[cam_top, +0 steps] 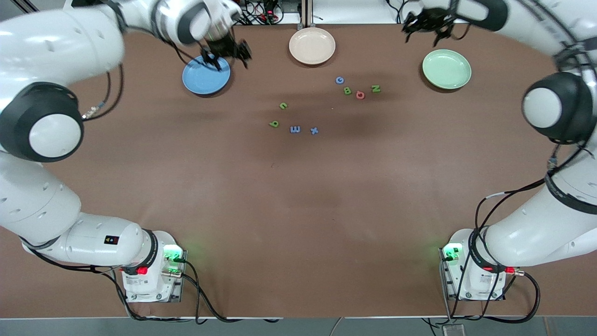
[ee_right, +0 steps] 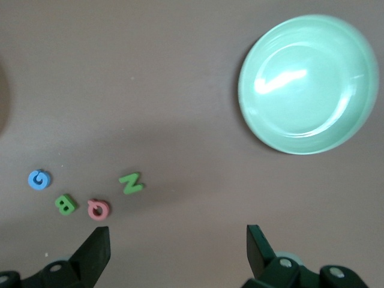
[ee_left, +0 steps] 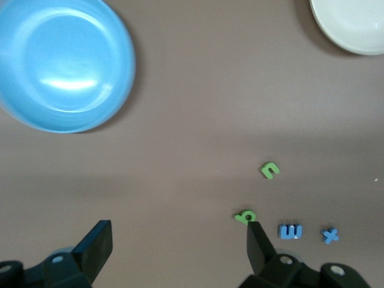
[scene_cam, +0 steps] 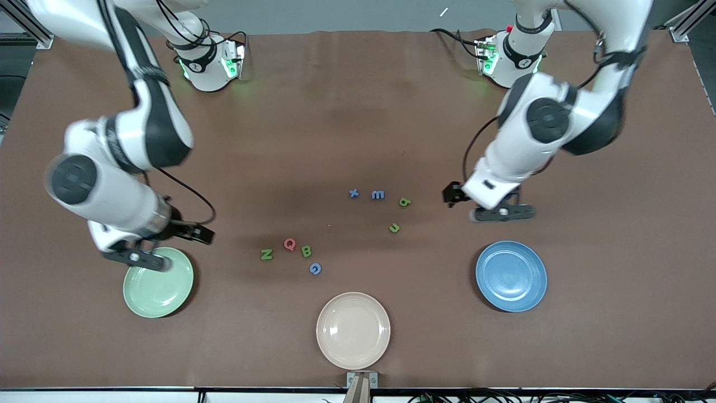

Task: Sort upper and lower case letters into plates
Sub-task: 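Grasp the green N with the right gripper while the left gripper approaches letters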

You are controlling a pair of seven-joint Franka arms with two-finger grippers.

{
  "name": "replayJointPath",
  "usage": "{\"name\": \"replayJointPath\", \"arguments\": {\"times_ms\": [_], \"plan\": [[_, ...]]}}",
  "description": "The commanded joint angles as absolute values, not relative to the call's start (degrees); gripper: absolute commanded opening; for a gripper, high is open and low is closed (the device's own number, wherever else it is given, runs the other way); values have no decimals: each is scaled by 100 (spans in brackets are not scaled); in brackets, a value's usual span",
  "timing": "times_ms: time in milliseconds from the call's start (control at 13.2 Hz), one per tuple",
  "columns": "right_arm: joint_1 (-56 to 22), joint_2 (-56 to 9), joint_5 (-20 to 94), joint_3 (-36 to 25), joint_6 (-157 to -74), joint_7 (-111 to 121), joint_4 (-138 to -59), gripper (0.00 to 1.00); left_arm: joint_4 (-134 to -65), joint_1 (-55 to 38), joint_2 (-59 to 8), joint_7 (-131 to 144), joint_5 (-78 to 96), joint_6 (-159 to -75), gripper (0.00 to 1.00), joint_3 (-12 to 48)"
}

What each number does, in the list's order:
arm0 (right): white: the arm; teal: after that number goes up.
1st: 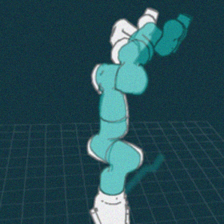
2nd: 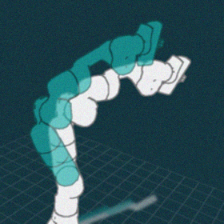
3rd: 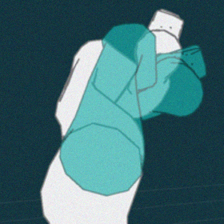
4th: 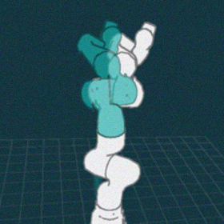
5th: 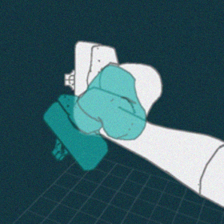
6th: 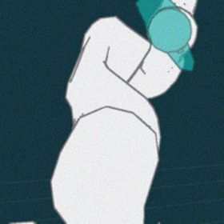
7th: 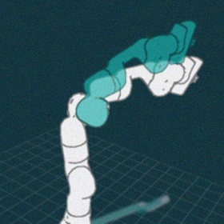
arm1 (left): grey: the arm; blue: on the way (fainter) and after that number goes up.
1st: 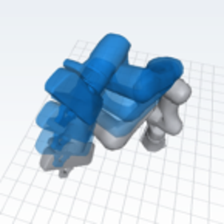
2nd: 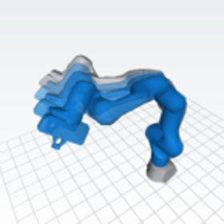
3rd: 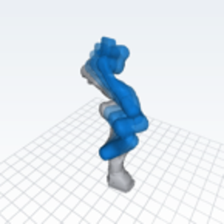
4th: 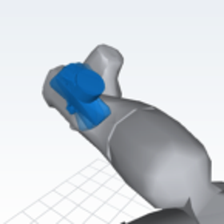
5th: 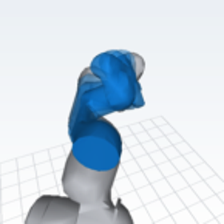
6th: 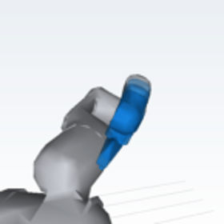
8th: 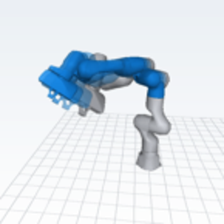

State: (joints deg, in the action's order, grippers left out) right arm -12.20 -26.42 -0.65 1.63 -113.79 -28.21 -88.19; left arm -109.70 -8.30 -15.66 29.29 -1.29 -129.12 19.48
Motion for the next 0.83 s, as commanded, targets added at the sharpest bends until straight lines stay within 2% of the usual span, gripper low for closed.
{"name": "replayJointPath", "arguments": {"times_ms": [0,151,303,454,757], "plan": [[-1520,-3285,-123,141,-11907,-3470,-8675,100,-11303,-1229,-1826,2892,-315,-13499,94,1925],[-1617,-3768,-88,141,-12442,-3603,-8675,100,-11163,-1440,-2362,2865,-683,-13640,85,1934],[-1643,-4094,-27,141,-13022,-3621,-8692,100,-10970,-1686,-2767,2865,-1201,-13763,72,1934],[-1818,-4358,-44,141,-13183,-3621,-8701,100,-10706,-1810,-3153,2865,-1502,-13764,69,1934],[-1898,-4474,-88,141,-13175,-3621,-8745,97,-10696,-1960,-3612,2787,-1564,-14282,67,1934]]}}
